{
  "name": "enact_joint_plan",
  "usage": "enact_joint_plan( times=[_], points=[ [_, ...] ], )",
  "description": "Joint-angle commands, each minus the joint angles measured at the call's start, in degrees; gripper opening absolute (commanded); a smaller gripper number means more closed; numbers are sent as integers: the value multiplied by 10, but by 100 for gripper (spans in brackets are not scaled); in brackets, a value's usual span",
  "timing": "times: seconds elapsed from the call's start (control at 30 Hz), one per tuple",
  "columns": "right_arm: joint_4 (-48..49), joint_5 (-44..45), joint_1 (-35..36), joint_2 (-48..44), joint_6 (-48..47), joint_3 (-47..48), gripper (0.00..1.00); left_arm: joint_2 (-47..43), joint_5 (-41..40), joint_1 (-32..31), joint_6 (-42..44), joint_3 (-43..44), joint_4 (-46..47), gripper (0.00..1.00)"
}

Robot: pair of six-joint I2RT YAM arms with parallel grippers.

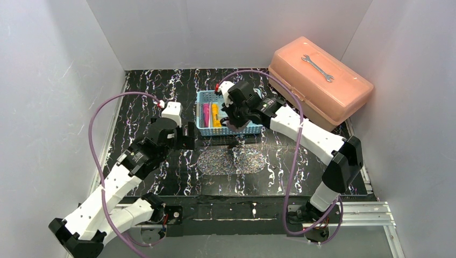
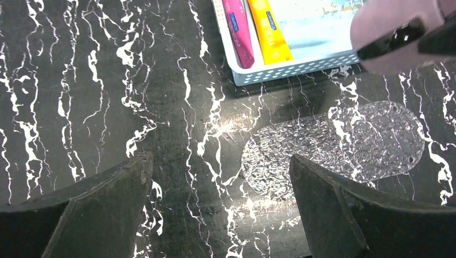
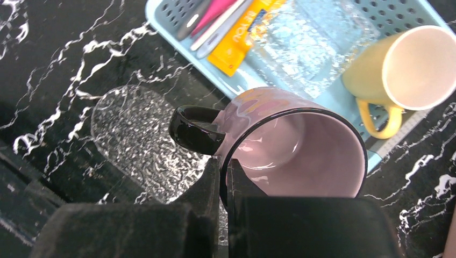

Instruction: Prepare toiletry sets of a toothbrush and toothpaste on the tray

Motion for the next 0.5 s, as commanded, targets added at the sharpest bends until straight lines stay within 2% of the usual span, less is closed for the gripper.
enact_joint_plan(
  times=[0.0,0.47],
  points=[
    [13,-32,22,-30,-34,8,1,-34,-44,5,6,-10,12,98],
    [15,-70,108,-5,-65,-4,1,-185,-120,6,13,-64,73,98]
  ],
)
